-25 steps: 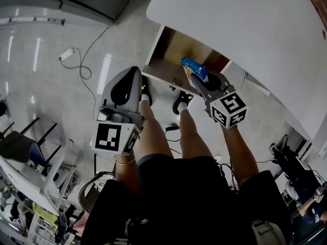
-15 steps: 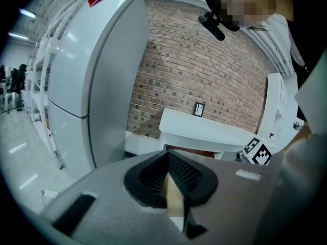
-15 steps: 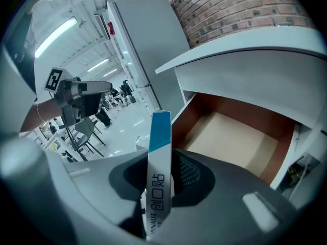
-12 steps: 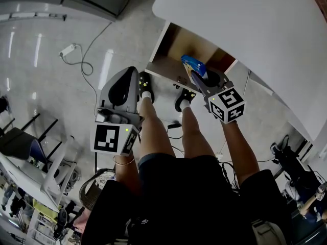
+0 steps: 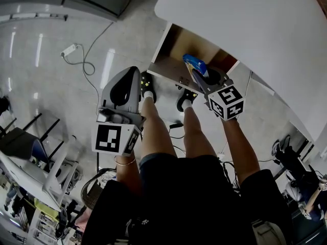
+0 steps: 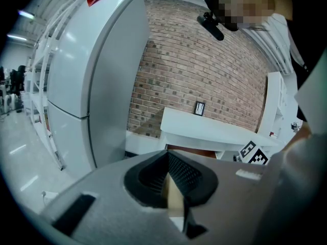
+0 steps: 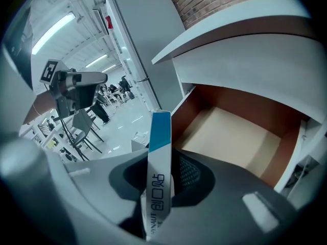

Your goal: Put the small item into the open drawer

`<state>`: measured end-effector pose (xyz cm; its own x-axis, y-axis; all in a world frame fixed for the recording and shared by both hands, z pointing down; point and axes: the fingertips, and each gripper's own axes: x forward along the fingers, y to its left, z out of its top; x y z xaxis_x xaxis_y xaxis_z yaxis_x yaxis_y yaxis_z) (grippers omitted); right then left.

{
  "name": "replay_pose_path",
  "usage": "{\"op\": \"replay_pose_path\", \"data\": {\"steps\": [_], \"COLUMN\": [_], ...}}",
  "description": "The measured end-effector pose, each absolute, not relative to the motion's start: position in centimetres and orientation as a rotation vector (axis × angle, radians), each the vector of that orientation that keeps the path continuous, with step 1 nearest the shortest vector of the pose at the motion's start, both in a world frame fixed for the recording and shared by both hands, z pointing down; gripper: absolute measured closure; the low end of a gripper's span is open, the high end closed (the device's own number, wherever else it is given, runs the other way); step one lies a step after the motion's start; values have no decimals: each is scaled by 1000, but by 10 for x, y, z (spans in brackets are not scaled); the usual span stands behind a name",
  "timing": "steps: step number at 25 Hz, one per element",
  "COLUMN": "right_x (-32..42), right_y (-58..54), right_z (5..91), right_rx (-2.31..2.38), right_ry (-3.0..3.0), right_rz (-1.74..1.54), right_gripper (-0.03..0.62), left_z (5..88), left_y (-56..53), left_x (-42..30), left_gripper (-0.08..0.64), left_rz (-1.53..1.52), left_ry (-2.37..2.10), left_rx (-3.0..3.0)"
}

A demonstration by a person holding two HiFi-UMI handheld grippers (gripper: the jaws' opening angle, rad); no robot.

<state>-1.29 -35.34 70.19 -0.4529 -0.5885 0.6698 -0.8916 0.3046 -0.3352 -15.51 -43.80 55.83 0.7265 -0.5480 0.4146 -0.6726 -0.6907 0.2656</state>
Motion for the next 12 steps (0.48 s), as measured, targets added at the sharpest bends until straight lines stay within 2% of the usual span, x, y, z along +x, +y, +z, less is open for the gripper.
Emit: {"op": "replay_pose_path", "data": {"steps": [12], "right_x": [-15], "right_y": [-357], "right_z": [718], "right_rx": [1287], "right_ry": [-2114], "right_rz": [966], "right_gripper": [508], "left_z": [561], "left_y": [-445], "left_x": [-153], "left_gripper": [561], "left_rz": [429], "left_ry": [-917], "left_rx": [2552]}}
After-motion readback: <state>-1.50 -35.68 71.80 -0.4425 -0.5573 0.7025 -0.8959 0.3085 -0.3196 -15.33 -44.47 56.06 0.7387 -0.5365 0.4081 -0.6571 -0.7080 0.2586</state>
